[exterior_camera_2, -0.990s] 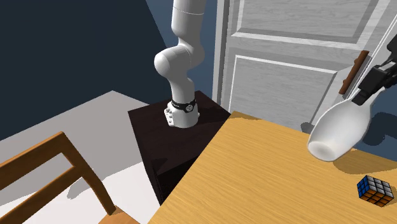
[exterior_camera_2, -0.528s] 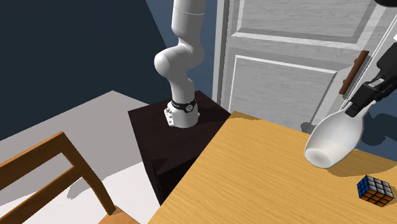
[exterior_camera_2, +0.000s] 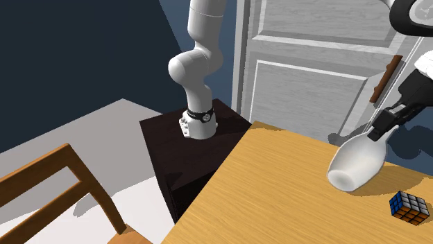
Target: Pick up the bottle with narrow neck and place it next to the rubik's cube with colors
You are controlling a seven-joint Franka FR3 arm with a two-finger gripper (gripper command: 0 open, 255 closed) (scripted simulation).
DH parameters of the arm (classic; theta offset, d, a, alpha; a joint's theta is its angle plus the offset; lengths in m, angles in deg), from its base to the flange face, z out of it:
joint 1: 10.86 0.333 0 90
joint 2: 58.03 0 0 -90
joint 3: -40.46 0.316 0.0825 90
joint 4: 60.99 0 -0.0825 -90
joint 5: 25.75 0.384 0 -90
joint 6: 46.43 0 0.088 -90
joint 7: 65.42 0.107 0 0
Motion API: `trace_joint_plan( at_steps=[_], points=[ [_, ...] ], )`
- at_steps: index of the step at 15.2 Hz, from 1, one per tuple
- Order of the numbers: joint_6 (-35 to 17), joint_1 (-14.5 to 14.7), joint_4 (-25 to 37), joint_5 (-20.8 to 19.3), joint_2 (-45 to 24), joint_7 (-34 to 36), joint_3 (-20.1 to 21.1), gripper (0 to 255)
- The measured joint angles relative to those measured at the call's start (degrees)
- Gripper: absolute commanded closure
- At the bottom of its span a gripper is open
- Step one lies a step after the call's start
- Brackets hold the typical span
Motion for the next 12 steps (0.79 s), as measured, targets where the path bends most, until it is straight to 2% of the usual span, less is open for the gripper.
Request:
trace_joint_plan(
  at_steps=[5, 11, 12],
  points=[
    [-3.3, 0.01, -2.23, 0.04, -1.08, -0.25, 0.0, 255],
    [-4.03, 0.02, -2.88, 0.06, -1.14, -0.29, 0.0, 255],
    [-4.03, 0.02, -2.89, 0.06, -1.13, -0.29, 0.0, 0]
  ],
)
